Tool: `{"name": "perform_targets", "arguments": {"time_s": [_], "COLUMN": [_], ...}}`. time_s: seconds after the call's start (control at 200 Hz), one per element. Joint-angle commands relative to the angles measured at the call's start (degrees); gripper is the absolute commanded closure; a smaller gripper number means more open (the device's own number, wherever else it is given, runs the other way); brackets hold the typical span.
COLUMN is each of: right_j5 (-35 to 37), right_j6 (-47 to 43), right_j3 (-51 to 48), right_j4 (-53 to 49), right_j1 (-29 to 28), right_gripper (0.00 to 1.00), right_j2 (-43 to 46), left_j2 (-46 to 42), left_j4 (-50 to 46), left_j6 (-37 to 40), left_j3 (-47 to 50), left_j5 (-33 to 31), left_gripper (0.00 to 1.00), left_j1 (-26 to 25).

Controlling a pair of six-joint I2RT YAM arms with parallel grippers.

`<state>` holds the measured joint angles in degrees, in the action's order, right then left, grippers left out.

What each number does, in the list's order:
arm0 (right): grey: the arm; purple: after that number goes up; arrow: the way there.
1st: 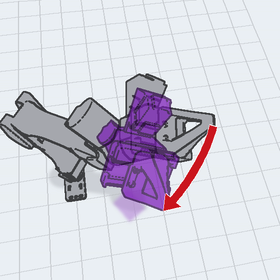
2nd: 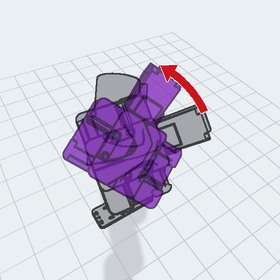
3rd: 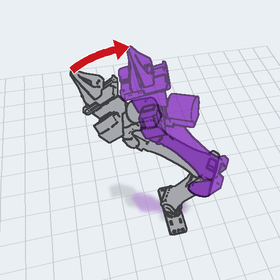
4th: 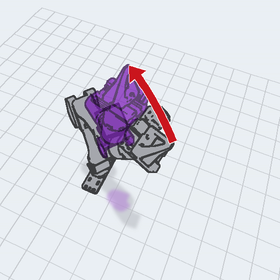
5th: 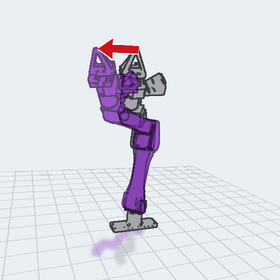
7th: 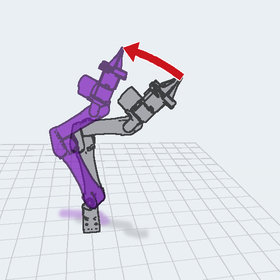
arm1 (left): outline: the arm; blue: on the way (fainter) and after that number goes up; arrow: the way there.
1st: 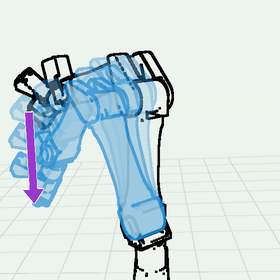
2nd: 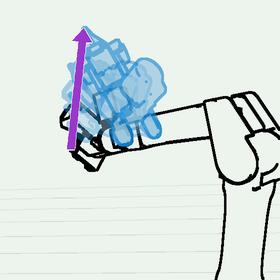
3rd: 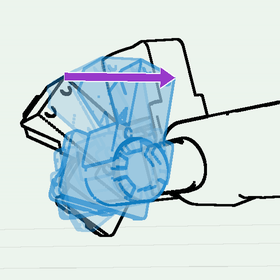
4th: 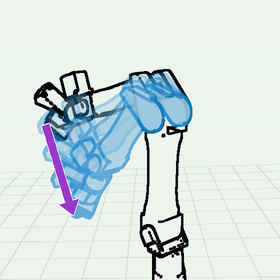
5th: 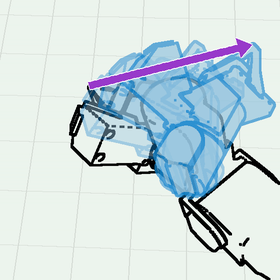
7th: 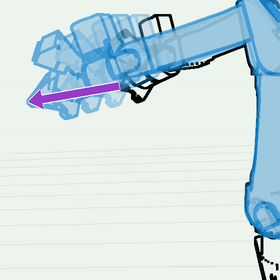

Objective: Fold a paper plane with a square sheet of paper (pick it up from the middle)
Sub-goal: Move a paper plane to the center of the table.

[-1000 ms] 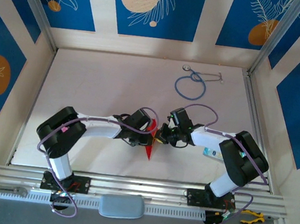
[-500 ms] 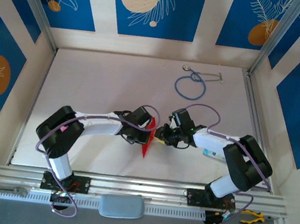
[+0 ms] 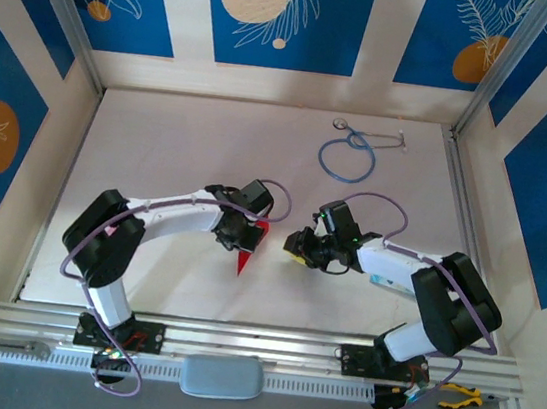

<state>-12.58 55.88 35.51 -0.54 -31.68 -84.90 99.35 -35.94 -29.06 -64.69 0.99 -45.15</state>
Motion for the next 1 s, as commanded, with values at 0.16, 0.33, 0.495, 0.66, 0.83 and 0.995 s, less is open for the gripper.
{"name": "perform_targets", "arguments": {"time_s": [0.16,0.33,0.495,0.66,0.83,0.995], "right_j5": [-2.26,-2.36,-2.14,-2.21,-2.29,-2.34], "right_j6": [-0.22,0.01,-0.23,-0.16,-0.19,-0.07], "right_j3": [1.08,1.08,1.36,1.34,1.33,1.29], "right_j4": [0.2,0.2,-0.34,-0.37,-0.29,-0.33], "right_j1": [-0.31,-0.5,-0.53,-0.49,-0.51,-0.54], "right_gripper": [0.64,0.64,0.64,0.64,0.63,0.63], "right_j2": [-1.29,-1.58,-1.82,-2.02,-2.13,-2.2], "left_j2": [3.06,4.18,4.54,4.97,5.24,5.45], "left_j4": [-3.34,-3.35,-2.82,-2.38,-2.38,-2.03], "left_j6": [-2.17,-2.65,-3.02,-3.1,-3.14,-3.23], "left_j3": [-2.43,-2.5,-2.2,-2.2,-2.28,-2.2], "left_j5": [-0.99,-0.73,-0.49,0.24,0.31,0.5], "left_gripper": [0.98,0.96,0.94,0.92,0.89,0.88], "left_j1": [0.64,0.59,0.59,0.59,0.64,0.59]}}
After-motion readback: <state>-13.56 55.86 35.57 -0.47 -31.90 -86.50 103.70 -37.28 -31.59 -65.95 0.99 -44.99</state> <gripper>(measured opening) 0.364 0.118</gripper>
